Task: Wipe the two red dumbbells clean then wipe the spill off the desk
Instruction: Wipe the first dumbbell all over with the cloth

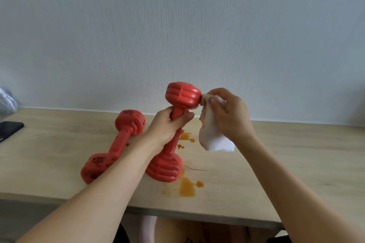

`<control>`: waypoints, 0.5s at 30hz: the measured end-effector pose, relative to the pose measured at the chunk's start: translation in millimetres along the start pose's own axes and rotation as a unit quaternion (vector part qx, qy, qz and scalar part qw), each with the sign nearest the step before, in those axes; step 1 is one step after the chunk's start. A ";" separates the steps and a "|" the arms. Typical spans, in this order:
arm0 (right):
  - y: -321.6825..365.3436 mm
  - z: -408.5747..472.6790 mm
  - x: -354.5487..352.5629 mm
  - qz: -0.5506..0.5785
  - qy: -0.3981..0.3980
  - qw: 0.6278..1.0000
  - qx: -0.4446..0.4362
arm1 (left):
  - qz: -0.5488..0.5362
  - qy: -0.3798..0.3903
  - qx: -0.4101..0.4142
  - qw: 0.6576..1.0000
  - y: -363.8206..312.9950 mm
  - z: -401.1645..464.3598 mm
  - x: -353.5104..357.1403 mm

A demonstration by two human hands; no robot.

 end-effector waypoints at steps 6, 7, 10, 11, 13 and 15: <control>-4.0 0.0 5.2 0.010 -0.006 1.000 0.000 | 0.018 -0.059 0.025 0.998 -1.2 -1.8 -0.2; -5.3 0.1 5.3 0.009 -0.007 1.000 0.003 | 0.022 -0.063 0.029 0.997 -1.0 -1.9 -0.9; -7.2 1.1 4.6 0.008 -0.023 1.000 0.002 | 0.021 -0.061 0.040 0.997 -2.6 -2.0 -2.9; -8.7 1.3 4.5 0.006 -0.032 0.999 0.003 | 0.018 -0.052 0.040 0.998 -3.1 -2.6 -2.5; -10.8 1.1 3.9 0.005 -0.046 0.999 0.010 | 0.016 -0.017 0.040 0.999 -3.3 -4.4 1.6; -9.1 -0.5 3.6 0.001 -0.059 0.998 0.008 | 0.037 0.000 0.053 0.998 -4.2 -6.7 5.2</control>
Point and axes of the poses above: each hand's wrist, its own z-axis towards the middle knuckle, its own x-axis out of the palm, y = z × x, the point moved 3 cm from there along z, towards the middle knuckle, and after that the axes turned 6 degrees about -x, right-handed, at the moved point
